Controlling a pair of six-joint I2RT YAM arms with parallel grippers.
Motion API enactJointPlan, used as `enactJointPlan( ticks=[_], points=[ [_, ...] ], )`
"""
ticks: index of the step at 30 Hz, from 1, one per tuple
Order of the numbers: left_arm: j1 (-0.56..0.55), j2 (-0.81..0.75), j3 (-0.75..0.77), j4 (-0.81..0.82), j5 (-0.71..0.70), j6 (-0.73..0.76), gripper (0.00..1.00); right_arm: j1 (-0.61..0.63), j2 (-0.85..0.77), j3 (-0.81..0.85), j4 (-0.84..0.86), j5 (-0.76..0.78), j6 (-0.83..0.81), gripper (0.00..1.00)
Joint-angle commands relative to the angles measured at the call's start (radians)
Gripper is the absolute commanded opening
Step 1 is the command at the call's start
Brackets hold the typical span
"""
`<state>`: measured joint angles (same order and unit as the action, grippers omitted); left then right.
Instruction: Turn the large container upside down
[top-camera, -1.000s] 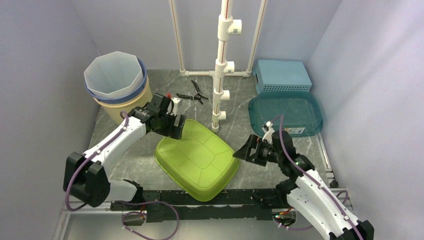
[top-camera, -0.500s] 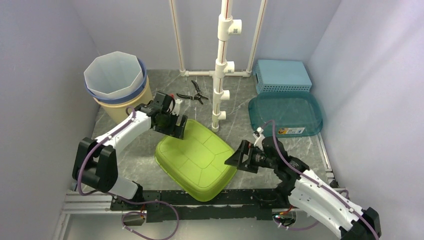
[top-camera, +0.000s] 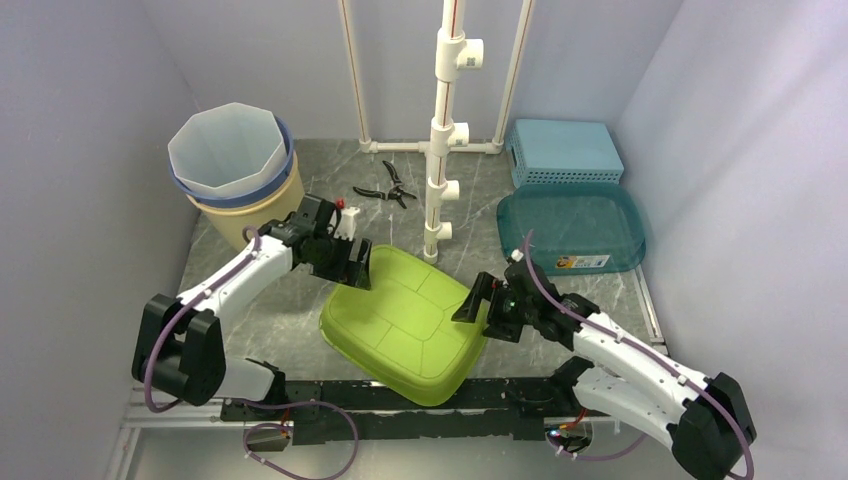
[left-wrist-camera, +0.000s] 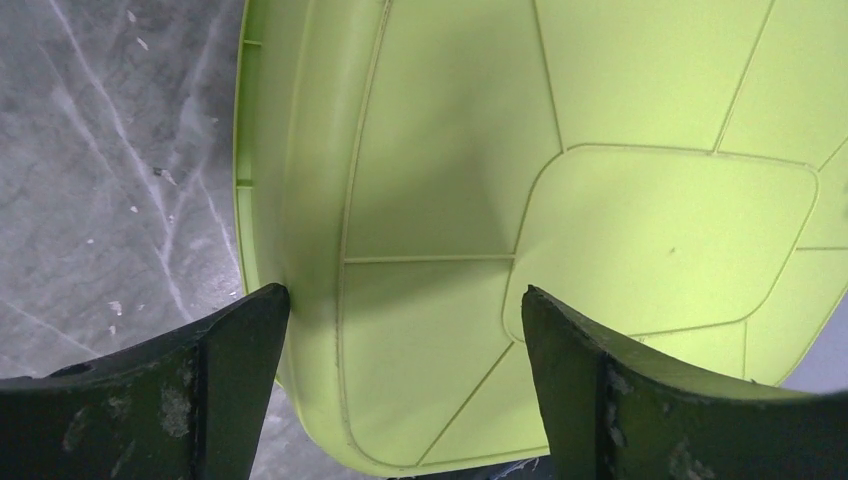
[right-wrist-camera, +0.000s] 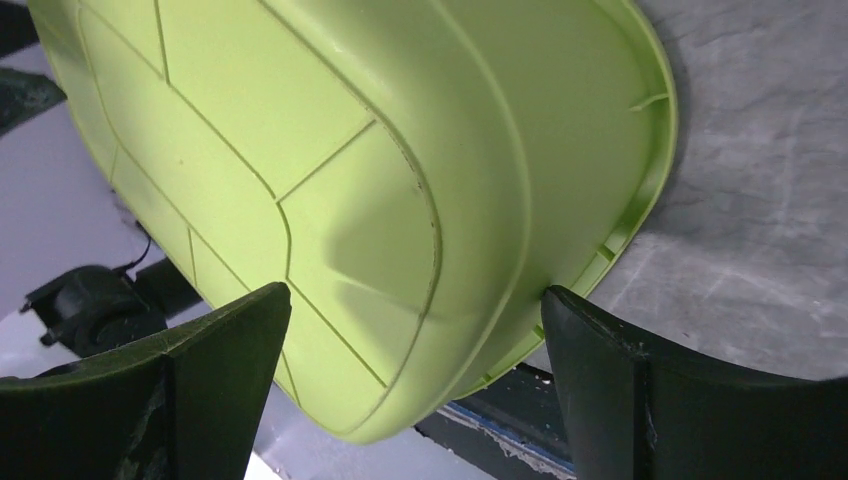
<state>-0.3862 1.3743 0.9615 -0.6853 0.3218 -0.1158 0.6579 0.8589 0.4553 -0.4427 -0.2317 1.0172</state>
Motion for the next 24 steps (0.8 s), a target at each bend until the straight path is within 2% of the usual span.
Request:
enactJointPlan(
  ticks=[1, 7, 11, 20, 24],
  points=[
    [-0.013, -0.048, -0.082, 0.077, 0.228, -0.108, 0.89, 0.003, 0.022, 0.118, 0.05, 0.08, 0.014, 1.0],
    [-0.02, -0.118, -0.211, 0.22, 0.311, -0.279, 0.84, -0.038, 0.09, 0.181, 0.039, 0.051, -0.04, 1.0],
    [-0.065, -0.181, -0.257, 0.263, 0.331, -0.34, 0.84, -0.092, 0.096, 0.213, 0.023, 0.03, -0.088, 1.0],
    [-0.265, -0.236, -0.3, 0.326, 0.21, -0.502, 0.83, -0.234, 0.138, 0.215, 0.058, -0.1, -0.152, 1.0],
    [-0.361, -0.238, -0.308, 0.374, 0.14, -0.568, 0.83, -0.281, 0.147, 0.18, 0.156, -0.2, -0.183, 1.0]
  ],
)
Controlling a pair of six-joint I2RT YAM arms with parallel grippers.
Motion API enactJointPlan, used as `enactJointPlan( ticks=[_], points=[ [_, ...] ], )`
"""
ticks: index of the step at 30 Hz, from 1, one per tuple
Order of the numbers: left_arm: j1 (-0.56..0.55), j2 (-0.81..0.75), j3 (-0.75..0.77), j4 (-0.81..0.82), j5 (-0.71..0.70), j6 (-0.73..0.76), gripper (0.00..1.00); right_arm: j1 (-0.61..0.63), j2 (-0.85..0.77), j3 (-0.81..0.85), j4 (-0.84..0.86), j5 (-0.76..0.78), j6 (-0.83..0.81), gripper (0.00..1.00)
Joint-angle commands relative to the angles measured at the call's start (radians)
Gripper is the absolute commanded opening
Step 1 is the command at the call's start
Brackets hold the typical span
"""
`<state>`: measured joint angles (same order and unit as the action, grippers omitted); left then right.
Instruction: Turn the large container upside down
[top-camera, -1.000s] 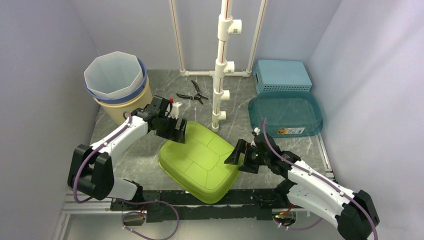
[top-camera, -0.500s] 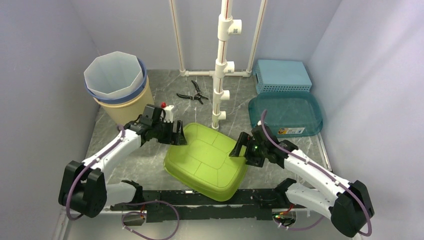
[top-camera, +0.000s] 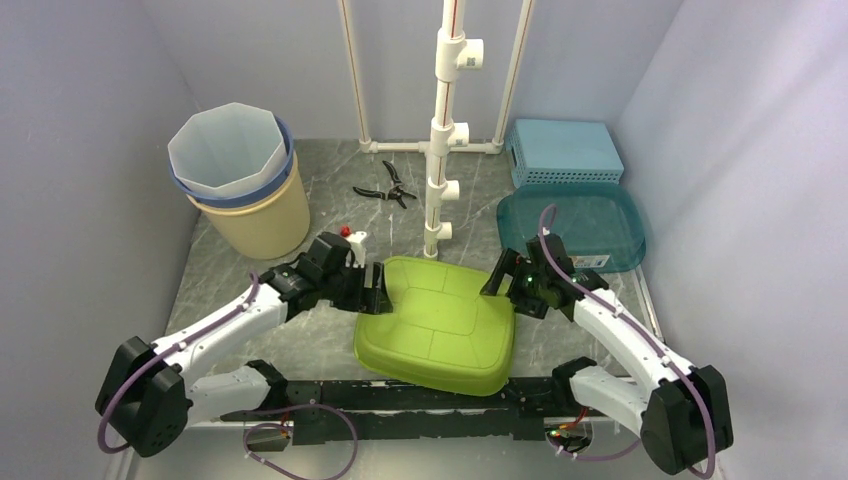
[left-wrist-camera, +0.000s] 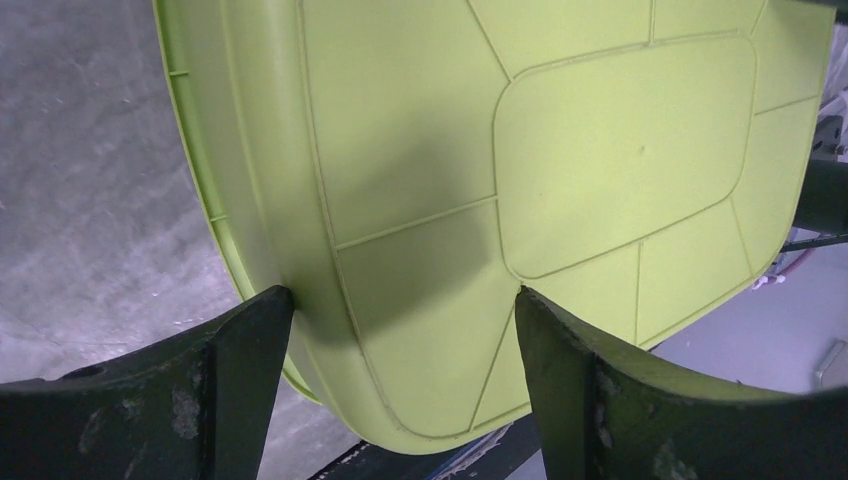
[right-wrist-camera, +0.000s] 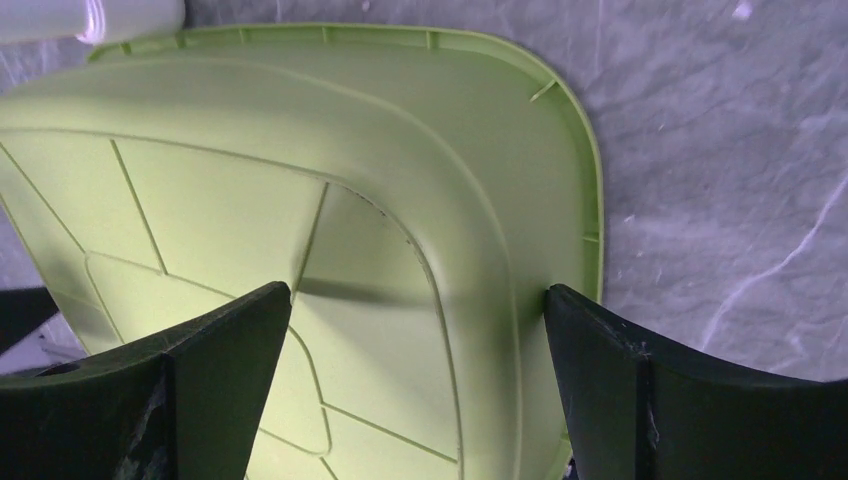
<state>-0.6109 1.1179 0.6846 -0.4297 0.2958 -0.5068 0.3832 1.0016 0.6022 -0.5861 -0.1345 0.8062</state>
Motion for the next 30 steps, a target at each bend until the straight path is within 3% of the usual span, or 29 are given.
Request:
enactJointPlan(
  ticks=[1, 5, 20, 30],
  points=[
    [-0.147, 0.02, -0.025, 0.115, 0.154, -0.185, 0.83, -0.016, 0.016, 0.036, 0.299, -0.314, 0.017, 1.0],
    [-0.197, 0.034, 0.0, 0.119, 0.114, -0.206, 0.83, -0.03, 0.04, 0.068, 0.277, -0.319, -0.033, 1.0],
    [-0.299, 0.128, 0.063, 0.168, 0.001, -0.251, 0.83, -0.038, -0.117, 0.164, -0.132, 0.09, -0.03, 1.0],
    [-0.317, 0.222, 0.143, 0.129, -0.004, -0.158, 0.83, -0.039, -0.25, 0.229, -0.25, 0.247, -0.037, 1.0]
  ],
)
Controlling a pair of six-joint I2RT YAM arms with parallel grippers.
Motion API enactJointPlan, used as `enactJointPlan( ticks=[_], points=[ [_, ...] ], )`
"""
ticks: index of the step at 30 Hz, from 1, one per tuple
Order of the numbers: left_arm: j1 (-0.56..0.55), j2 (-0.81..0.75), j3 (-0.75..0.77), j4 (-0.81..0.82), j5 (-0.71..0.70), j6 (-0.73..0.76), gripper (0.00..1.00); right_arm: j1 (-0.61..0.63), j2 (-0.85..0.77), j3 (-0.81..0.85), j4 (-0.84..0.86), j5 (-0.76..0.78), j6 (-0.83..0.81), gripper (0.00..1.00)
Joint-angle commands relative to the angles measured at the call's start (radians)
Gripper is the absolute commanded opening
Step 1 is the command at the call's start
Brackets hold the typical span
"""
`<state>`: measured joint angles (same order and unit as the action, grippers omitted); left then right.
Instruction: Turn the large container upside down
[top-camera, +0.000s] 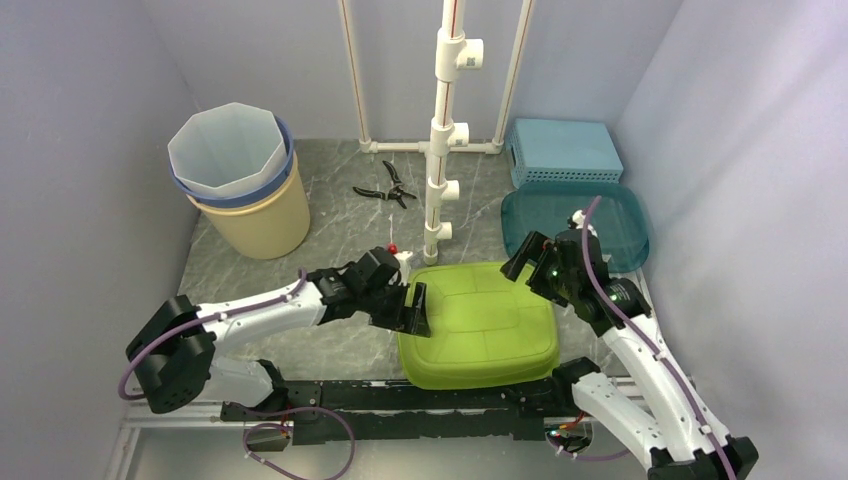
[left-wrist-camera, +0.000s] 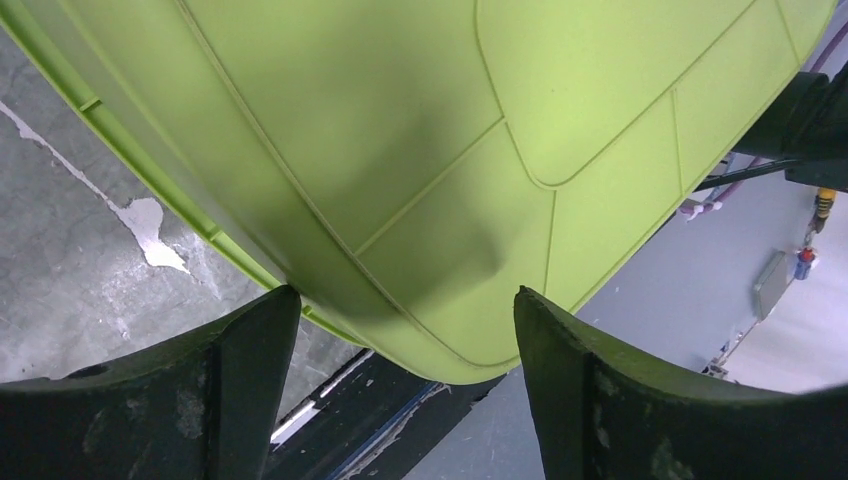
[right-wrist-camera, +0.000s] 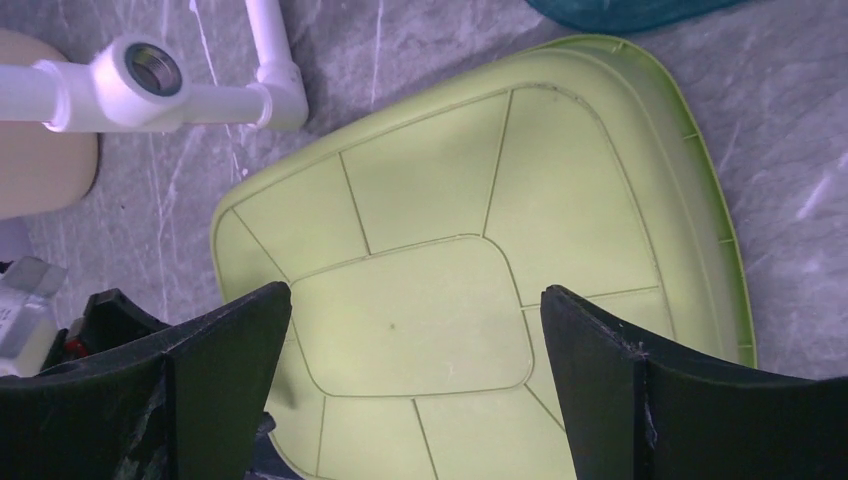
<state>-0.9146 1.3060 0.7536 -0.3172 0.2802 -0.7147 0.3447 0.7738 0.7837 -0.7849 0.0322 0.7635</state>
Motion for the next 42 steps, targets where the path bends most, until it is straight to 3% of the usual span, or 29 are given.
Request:
enactJointPlan(
  ticks=[1, 7, 16, 20, 24, 29, 33, 36, 42],
  points=[
    [-0.015, 0.039, 0.09, 0.008, 0.007, 0.063, 0.83, 0.0, -0.01, 0.042, -0.063, 0.09, 0.005, 1.0],
    [-0.03, 0.105, 0.163, 0.039, 0.056, 0.104, 0.82, 0.0, -0.01, 0.024, -0.055, 0.072, 0.026, 1.0],
    [-0.121, 0.292, 0.248, 0.257, 0.097, 0.018, 0.83, 0.0, -0.046, 0.077, -0.122, 0.171, 0.046, 1.0],
    [-0.151, 0.338, 0.321, 0.265, 0.091, 0.029, 0.84, 0.0, -0.055, 0.082, -0.125, 0.179, 0.044, 1.0],
    [-0.158, 0.287, 0.334, 0.17, 0.037, 0.06, 0.88, -0.001, -0.05, 0.087, -0.115, 0.138, 0.021, 1.0],
    [-0.157, 0.091, 0.251, 0.03, -0.112, 0.057, 0.91, 0.0, -0.046, 0.064, -0.066, 0.015, 0.004, 1.0],
    [-0.156, -0.077, 0.198, -0.161, -0.271, 0.01, 0.91, 0.0, -0.067, 0.012, 0.034, -0.124, 0.031, 0.99],
    [-0.156, -0.203, 0.205, -0.341, -0.446, -0.038, 0.92, 0.008, -0.061, -0.046, 0.129, -0.256, 0.07, 0.92],
    [-0.156, -0.367, 0.317, -0.617, -0.65, -0.067, 0.93, 0.175, 0.005, -0.068, 0.215, -0.194, 0.138, 0.83]
  ],
)
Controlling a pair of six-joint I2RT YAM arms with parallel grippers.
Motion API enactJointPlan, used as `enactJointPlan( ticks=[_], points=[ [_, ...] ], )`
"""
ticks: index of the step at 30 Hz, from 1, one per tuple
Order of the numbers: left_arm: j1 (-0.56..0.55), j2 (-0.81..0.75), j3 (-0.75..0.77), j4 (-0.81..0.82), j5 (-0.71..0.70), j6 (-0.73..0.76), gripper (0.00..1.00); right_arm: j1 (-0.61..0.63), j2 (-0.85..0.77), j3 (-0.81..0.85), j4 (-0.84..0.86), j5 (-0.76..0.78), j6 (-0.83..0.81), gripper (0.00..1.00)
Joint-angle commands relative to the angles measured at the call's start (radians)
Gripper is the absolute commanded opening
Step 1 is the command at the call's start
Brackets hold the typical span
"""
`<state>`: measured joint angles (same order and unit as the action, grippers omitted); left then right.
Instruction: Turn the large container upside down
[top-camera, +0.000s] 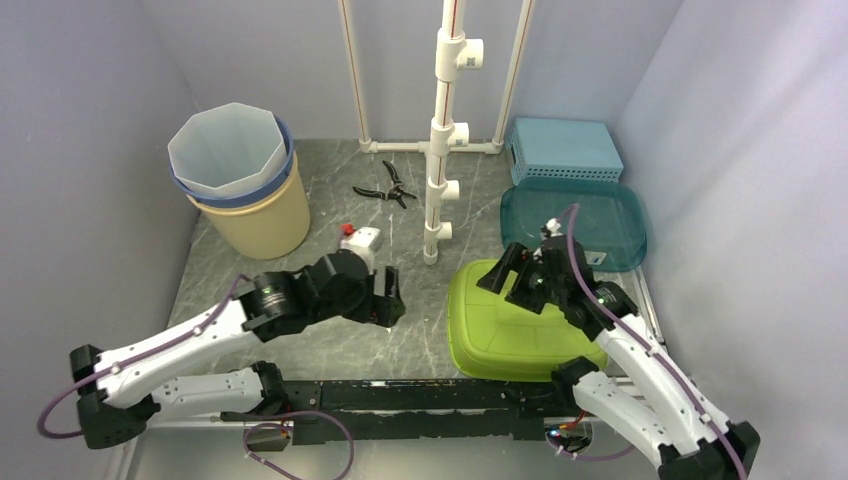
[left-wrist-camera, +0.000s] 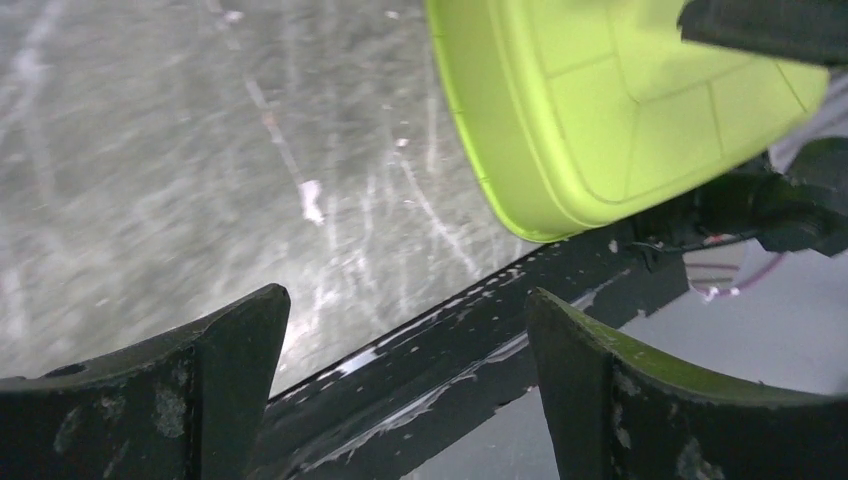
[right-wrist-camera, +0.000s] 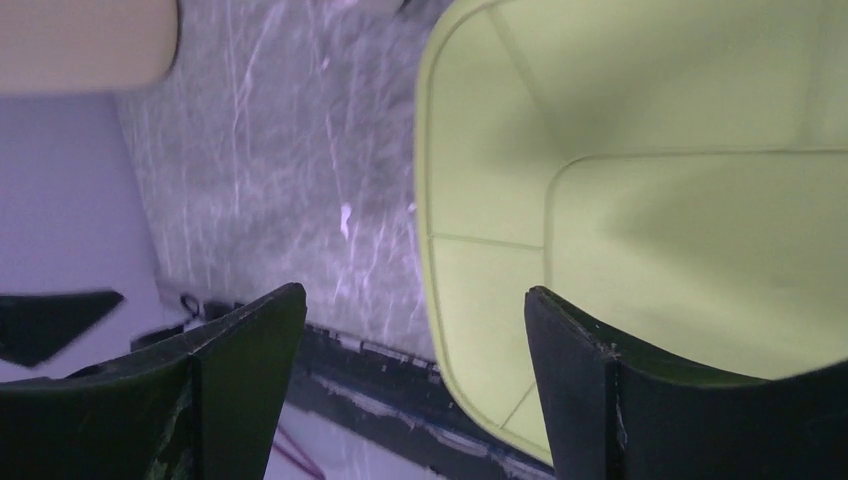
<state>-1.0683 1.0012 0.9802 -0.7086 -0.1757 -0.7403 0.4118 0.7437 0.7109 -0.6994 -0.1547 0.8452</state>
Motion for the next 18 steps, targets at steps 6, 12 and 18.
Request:
enactJointPlan(
  ticks=[6, 12, 18],
  points=[
    [-0.003, -0.074, 0.198, -0.411, -0.318, -0.073, 0.94, 0.417, 0.256, 0.112, 0.139, 0.244, 0.144, 0.83],
    [-0.003, -0.055, 0.222, -0.459, -0.33, -0.103, 0.94, 0.562, 0.513, 0.239, 0.159, 0.332, 0.161, 0.84],
    [-0.002, -0.092, 0.207, -0.429, -0.308, -0.108, 0.94, 0.62, 0.74, 0.376, 0.084, 0.414, 0.168, 0.85]
  ],
)
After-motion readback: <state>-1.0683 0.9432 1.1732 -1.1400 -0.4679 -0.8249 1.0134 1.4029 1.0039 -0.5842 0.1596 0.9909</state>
